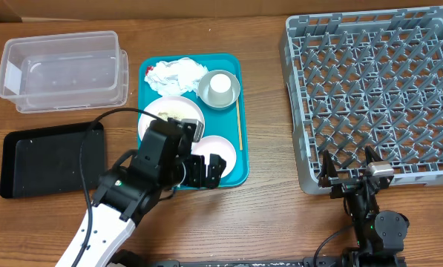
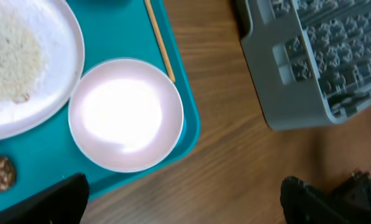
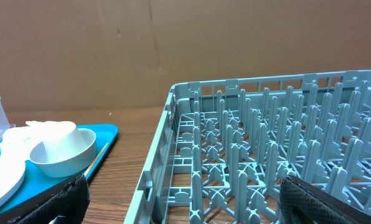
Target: Sort waste into correct bins and load items into the dishwasher
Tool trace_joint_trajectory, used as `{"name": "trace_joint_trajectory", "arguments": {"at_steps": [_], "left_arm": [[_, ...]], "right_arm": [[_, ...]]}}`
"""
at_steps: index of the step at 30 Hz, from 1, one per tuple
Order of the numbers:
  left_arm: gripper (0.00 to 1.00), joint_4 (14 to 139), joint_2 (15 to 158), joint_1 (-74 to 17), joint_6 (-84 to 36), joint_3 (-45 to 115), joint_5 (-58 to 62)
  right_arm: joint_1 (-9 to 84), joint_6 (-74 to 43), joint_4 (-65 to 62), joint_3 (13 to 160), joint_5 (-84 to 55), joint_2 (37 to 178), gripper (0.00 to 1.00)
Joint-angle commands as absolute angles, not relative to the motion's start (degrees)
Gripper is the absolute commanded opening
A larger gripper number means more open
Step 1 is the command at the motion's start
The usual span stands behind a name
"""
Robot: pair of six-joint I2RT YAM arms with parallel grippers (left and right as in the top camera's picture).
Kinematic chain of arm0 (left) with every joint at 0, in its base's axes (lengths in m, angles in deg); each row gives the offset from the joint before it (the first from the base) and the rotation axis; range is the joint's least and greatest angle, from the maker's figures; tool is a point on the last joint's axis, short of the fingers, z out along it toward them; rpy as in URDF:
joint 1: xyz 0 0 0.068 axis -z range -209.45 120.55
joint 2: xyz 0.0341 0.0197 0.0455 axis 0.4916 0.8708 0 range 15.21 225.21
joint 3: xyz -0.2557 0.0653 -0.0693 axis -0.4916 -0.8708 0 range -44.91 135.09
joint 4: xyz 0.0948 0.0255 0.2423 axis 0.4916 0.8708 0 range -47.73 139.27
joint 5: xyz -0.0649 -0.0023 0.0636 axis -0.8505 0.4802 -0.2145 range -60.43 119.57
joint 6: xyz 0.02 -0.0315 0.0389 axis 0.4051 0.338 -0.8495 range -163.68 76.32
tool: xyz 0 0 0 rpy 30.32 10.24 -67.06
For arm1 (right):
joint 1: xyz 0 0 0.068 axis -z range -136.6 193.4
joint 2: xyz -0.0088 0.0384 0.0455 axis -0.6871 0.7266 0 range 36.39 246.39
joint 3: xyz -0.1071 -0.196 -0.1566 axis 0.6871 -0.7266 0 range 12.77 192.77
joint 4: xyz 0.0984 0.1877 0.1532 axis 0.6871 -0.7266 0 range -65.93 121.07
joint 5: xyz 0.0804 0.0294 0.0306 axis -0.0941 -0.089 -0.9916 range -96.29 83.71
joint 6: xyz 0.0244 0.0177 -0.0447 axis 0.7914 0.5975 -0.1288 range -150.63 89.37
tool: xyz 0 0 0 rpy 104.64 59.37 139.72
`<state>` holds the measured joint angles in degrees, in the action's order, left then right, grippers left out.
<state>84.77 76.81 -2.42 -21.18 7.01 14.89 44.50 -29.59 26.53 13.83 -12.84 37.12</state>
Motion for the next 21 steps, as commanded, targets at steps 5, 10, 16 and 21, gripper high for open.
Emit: {"name": "trace_joint_trajectory", "arguments": {"at_steps": [5, 10, 16, 21], "left_arm": [[1.00, 85.53, 83.85, 1.54, -27.38, 10.20, 15.86], [1.00, 90.10, 91.61, 7.92, -26.14, 14.03, 26.98], [1.00, 87.78, 97.07, 9.86, -25.22, 15.56, 29.80], [1.00, 84.66, 99.59, 9.86, -24.80, 15.56, 27.55]], "right_arm": [[44.65, -30.01, 26.77, 13.24, -12.38, 36.56, 1.00], [44.65, -30.01, 26.77, 13.24, -12.38, 36.56, 1.00], [44.65, -30.01, 26.77, 13.24, -12.38, 36.56, 1.00], [44.65, -30.01, 26.77, 13.24, -12.38, 36.56, 1.00]]}}
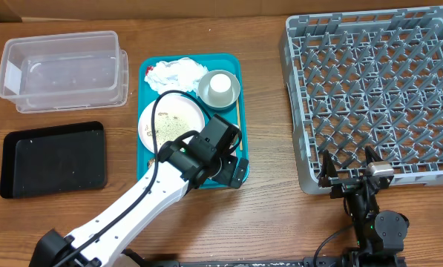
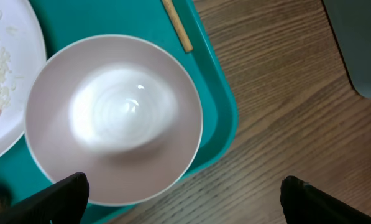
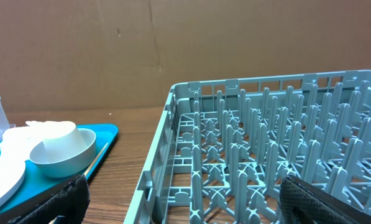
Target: Sort waste into correct bins and load items into the dishwasher
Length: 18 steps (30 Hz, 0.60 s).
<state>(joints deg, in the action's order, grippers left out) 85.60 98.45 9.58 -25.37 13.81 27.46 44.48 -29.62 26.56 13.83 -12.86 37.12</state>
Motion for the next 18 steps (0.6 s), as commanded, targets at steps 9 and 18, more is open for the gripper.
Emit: {"name": "trace_joint_trajectory", "arguments": {"at_steps": [9, 18], "left_arm": [[1.00, 80.57, 103.76, 10.32, -27.93, 15.56, 27.99], [0.77, 79.76, 111.24, 11.48, -28.39, 15.56, 34.30]], "right_arm": [[44.65, -30.01, 26.77, 13.24, -12.38, 36.56, 1.00], [44.65, -30.01, 26.77, 13.24, -12.38, 36.56, 1.00]]}}
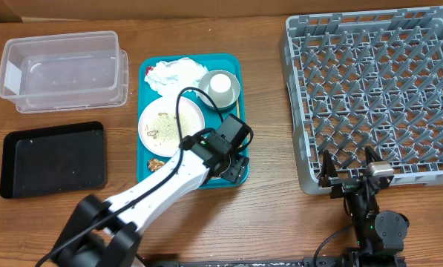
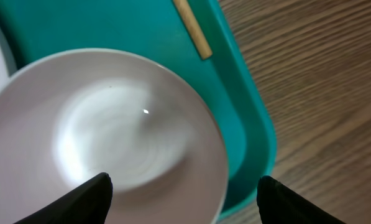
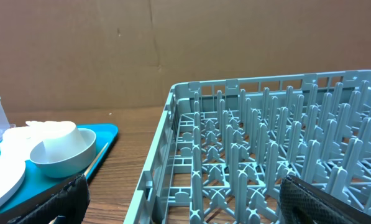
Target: Sort waste into correct bins and load items into the dishwasher
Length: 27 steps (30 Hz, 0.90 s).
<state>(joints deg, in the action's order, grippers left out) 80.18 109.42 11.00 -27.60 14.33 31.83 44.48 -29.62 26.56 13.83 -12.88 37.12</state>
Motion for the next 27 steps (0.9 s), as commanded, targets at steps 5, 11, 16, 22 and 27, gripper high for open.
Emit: {"name": "trace_joint_trajectory", "arguments": {"at_steps": [5, 11, 16, 22, 27], "left_arm": [[0.73, 78.34, 112.61, 13.16, -28.28, 15.56, 34.52], [0.61, 77.38, 112.61, 15.50, -28.23, 15.56, 36.20], [0.59, 77.58, 113.23, 15.81, -27.62, 15.56, 37.60], [0.57, 77.95, 113.47, 15.81, -25.96, 15.58, 40.51], [0.59, 78.82, 113.42, 15.81, -24.61, 16.60, 40.31]], "right_arm": [[44.65, -30.01, 26.80, 13.24, -12.38, 36.56, 1.00], [44.65, -30.01, 26.77, 13.24, -12.38, 36.56, 1.00], [44.65, -30.01, 26.77, 13.24, -12.38, 36.56, 1.00], [44.65, -30.01, 26.80, 13.24, -12.38, 36.56, 1.00], [44.65, -30.01, 26.77, 13.24, -12.38, 36.56, 1.00]]}}
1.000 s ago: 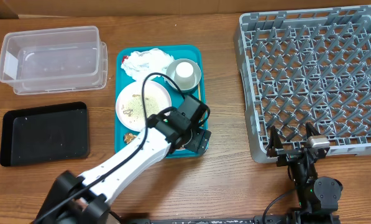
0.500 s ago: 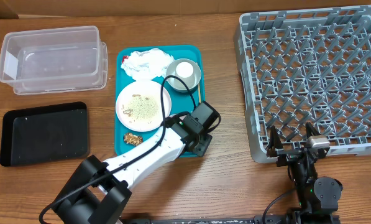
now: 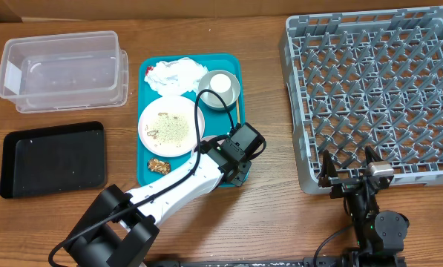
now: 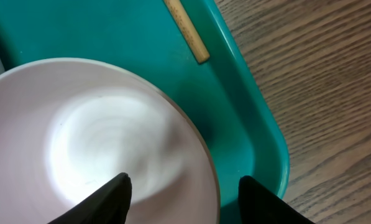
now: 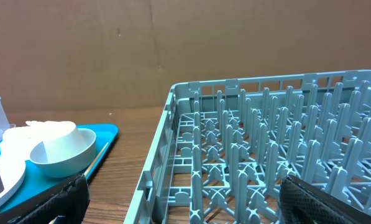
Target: Sort waste into correct bins and load items into the dishwasher
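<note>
A pale pink bowl (image 4: 98, 143) sits in the near right corner of the teal tray (image 4: 241, 118). My left gripper (image 4: 184, 200) is low over it, open, with one fingertip (image 4: 114, 199) inside the bowl and the other outside its right rim. In the overhead view the left gripper (image 3: 240, 154) hides the bowl. A wooden chopstick (image 4: 186, 30) lies on the tray just beyond. My right gripper (image 3: 349, 176) rests open at the near edge of the grey dish rack (image 3: 373, 89), holding nothing.
The tray (image 3: 151, 111) also carries a white plate of rice (image 3: 169, 126), a grey bowl with a white cup (image 3: 220, 87), crumpled tissue (image 3: 175, 73) and a food scrap (image 3: 159, 165). A clear bin (image 3: 64, 68) and a black tray (image 3: 52, 159) lie to the left.
My left gripper has moved slightly right and lower over the pink bowl, and its fingers have drawn closer together astride the bowl's right rim. The right arm has not moved.
My left gripper hung wide open well above the pink bowl. It then stood nearer the bowl at each moment, shifting toward the bowl's right rim. Its fingers narrowed from 0.9 s ago to now. The right arm stayed still throughout.
</note>
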Tool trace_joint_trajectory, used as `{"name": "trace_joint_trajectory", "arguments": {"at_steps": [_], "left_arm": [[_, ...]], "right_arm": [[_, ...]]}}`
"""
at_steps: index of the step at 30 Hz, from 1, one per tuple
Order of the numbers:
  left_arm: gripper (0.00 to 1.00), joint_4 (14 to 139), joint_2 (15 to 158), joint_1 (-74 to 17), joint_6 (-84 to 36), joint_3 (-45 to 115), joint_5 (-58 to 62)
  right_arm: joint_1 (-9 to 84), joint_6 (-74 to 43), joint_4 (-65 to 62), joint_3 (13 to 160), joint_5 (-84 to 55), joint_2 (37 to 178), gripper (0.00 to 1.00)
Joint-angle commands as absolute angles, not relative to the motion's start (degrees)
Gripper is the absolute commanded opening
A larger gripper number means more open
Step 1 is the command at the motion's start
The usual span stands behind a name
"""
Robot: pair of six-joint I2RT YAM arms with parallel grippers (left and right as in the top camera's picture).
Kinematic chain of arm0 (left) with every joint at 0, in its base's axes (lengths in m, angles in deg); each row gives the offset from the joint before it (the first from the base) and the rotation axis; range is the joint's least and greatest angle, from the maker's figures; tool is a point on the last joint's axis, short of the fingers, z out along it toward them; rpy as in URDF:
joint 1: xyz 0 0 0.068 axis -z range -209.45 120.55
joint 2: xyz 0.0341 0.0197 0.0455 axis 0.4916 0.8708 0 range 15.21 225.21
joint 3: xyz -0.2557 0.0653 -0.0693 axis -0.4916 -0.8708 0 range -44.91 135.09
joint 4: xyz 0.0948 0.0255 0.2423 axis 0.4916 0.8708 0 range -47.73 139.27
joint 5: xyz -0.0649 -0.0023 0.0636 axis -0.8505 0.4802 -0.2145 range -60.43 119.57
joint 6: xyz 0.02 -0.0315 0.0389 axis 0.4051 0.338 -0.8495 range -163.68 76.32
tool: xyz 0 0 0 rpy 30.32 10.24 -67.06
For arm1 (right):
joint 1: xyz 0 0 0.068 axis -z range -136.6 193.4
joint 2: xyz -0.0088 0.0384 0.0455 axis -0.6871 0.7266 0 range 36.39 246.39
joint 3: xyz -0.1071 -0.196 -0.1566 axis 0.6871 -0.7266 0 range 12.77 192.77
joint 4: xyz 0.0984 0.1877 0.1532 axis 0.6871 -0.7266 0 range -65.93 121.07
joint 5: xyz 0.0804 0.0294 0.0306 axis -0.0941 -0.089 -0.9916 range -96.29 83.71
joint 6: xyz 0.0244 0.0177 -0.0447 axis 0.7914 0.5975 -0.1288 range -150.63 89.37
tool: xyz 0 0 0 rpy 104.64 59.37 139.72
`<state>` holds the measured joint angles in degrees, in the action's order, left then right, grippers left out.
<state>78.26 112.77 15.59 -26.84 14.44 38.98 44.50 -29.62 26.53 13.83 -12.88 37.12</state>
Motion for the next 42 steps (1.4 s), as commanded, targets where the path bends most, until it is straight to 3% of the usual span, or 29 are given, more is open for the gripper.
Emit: {"name": "trace_joint_trajectory", "arguments": {"at_steps": [1, 13, 18, 22, 25, 32, 42], "left_arm": [[0.58, 79.85, 113.42, 15.81, -23.73, 17.52, 40.14], [0.61, 97.88, 112.13, 15.35, -22.09, 38.42, 40.34], [0.62, 108.22, 112.13, 10.58, -17.04, 42.96, 40.71], [0.75, 116.18, 112.13, 3.63, -16.17, 43.36, 40.66], [1.00, 120.99, 112.15, -2.99, -16.15, 43.31, 40.07], [1.00, 120.99, 112.15, -14.20, -16.72, 38.46, 34.46], [1.00, 110.08, 112.15, -16.15, -17.37, 20.41, 34.04]], "right_arm": [[44.65, -30.01, 26.77, 13.24, -12.38, 36.56, 1.00], [44.65, -30.01, 26.77, 13.24, -12.38, 36.56, 1.00], [44.65, -30.01, 26.77, 13.24, -12.38, 36.56, 1.00], [44.65, -30.01, 26.77, 13.24, -12.38, 36.56, 1.00], [44.65, -30.01, 26.77, 13.24, -12.38, 36.56, 1.00], [44.65, -30.01, 26.77, 13.24, -12.38, 36.56, 1.00], [44.65, -30.01, 26.80, 13.24, -12.38, 36.56, 1.00]]}}
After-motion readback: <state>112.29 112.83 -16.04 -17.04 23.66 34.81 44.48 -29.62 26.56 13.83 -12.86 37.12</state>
